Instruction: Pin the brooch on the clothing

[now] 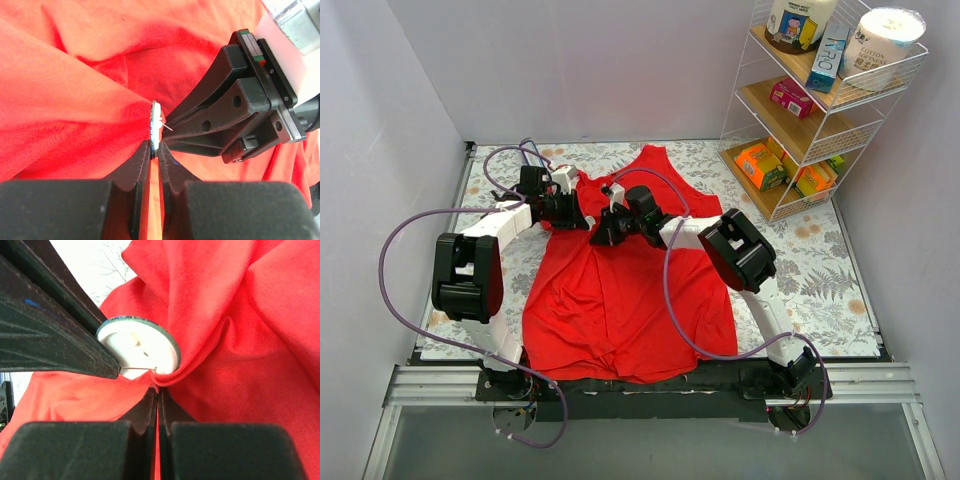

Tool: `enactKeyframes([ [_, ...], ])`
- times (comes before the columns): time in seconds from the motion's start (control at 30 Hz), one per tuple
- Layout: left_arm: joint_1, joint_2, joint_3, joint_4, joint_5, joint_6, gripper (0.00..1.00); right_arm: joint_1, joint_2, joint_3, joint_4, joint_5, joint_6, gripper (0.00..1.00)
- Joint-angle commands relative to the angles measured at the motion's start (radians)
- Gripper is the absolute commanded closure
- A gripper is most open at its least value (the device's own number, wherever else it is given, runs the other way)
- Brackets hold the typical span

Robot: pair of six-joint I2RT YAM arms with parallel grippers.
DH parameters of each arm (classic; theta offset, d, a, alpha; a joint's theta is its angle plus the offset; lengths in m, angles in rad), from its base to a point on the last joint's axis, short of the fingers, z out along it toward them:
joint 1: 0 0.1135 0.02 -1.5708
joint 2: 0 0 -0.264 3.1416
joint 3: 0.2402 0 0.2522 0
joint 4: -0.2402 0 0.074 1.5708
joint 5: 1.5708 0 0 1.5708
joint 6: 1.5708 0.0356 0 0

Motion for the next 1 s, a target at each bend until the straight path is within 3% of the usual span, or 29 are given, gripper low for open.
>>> enactKeyframes([
  [0.0,0.008,-0.019,0.021,0.007,0.057,0.011,1.00,-0.013,-0.088,-0.017,0.022,-0.036,-0.042,0.97],
  [0.13,0.013,-0.018,0.008,0.020,0.131,0.024,1.00,-0.046,-0.176,-0.091,0.047,-0.071,-0.062,0.65],
  [0.2,0.013,-0.007,0.008,0.026,0.161,0.024,1.00,-0.068,-0.228,-0.146,0.071,-0.091,-0.071,0.56],
  [0.23,0.013,-0.006,0.007,0.029,0.180,0.025,1.00,-0.074,-0.242,-0.161,0.081,-0.102,-0.077,0.31],
  [0.27,0.011,-0.001,0.007,0.032,0.204,0.025,1.00,-0.082,-0.254,-0.172,0.088,-0.126,-0.085,0.20],
  [0.3,0.013,0.007,0.005,0.030,0.221,0.031,1.00,-0.097,-0.271,-0.196,0.107,-0.142,-0.088,0.17],
  [0.4,0.011,0.013,0.001,0.035,0.275,0.039,1.00,-0.126,-0.285,-0.250,0.200,-0.194,-0.067,0.16],
  [0.67,0.013,0.019,-0.013,0.032,0.362,0.082,1.00,-0.165,-0.245,-0.264,0.350,-0.332,-0.014,0.23],
  [0.97,0.013,0.028,-0.015,0.029,0.425,0.091,1.00,-0.166,-0.210,-0.255,0.404,-0.355,0.006,0.29],
])
